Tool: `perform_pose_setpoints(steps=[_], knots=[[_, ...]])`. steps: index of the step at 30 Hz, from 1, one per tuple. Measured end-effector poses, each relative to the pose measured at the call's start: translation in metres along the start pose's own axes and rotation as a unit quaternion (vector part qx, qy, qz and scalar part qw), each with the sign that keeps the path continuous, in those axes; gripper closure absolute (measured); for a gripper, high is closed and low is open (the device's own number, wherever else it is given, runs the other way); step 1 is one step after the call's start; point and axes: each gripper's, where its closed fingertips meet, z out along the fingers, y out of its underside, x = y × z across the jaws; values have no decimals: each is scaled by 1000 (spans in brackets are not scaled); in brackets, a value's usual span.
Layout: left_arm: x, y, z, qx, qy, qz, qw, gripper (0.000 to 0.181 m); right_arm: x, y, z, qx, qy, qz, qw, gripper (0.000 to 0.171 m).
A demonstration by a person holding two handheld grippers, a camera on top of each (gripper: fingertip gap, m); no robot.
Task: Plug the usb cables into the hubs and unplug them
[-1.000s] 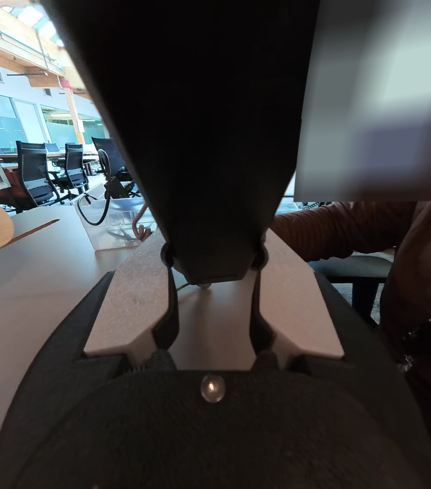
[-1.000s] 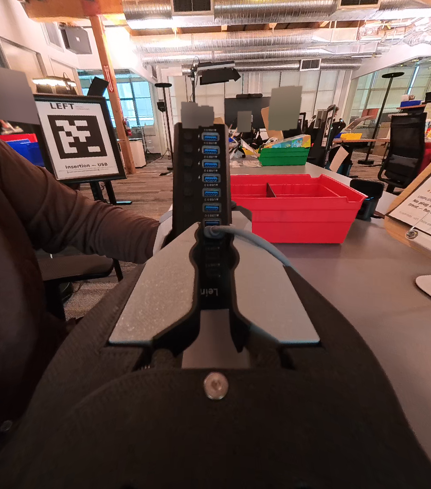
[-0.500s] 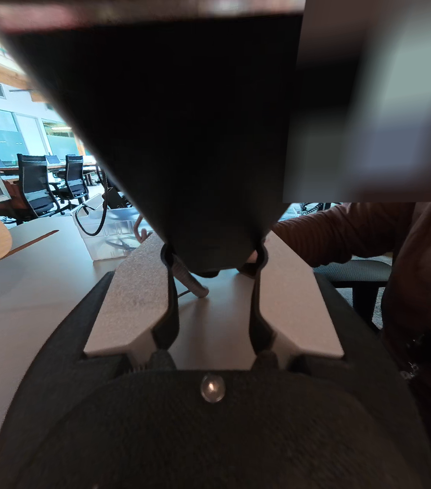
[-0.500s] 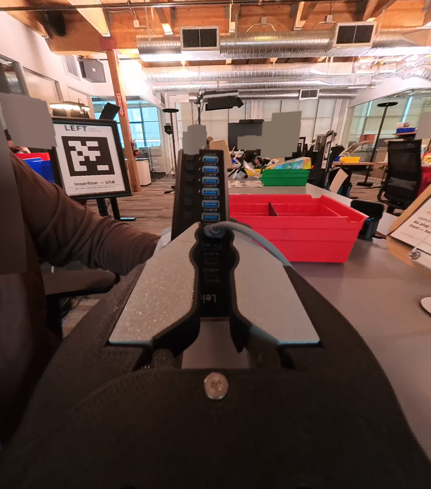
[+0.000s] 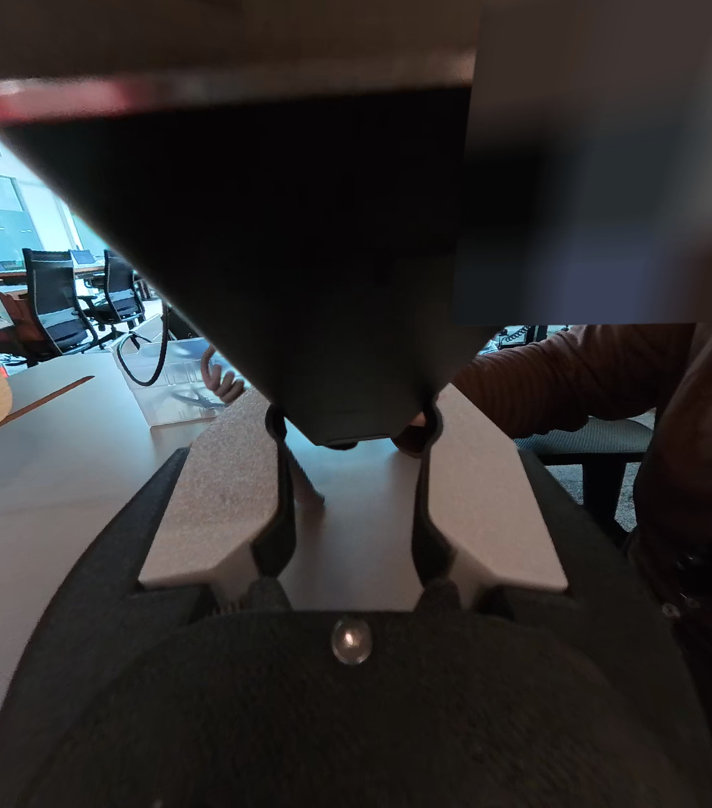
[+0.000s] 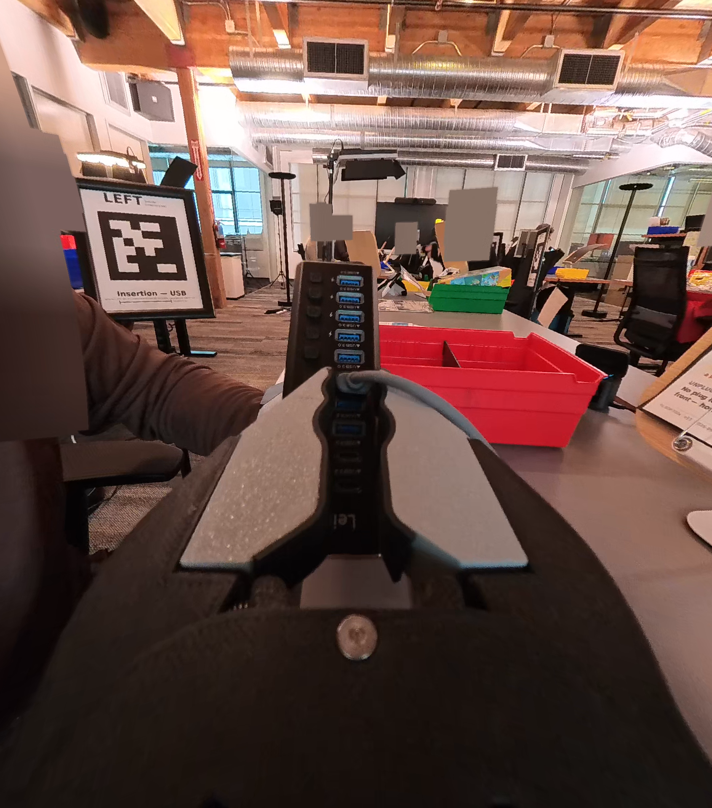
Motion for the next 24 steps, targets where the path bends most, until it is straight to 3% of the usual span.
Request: perform_pose_setpoints(steps=[9,16,24], knots=[[-7,12,-1,-46,-17,-18,999,119,5,13,-2,-52,21,-10,998,157],[-6,22,-1,-102,-15,-37,994,119,6,23,-6,-72,-1,64,995,156],[-1,22,-2,-109,-1,-59,992,119,4,27,-2,-52,-28,126,990,156]])
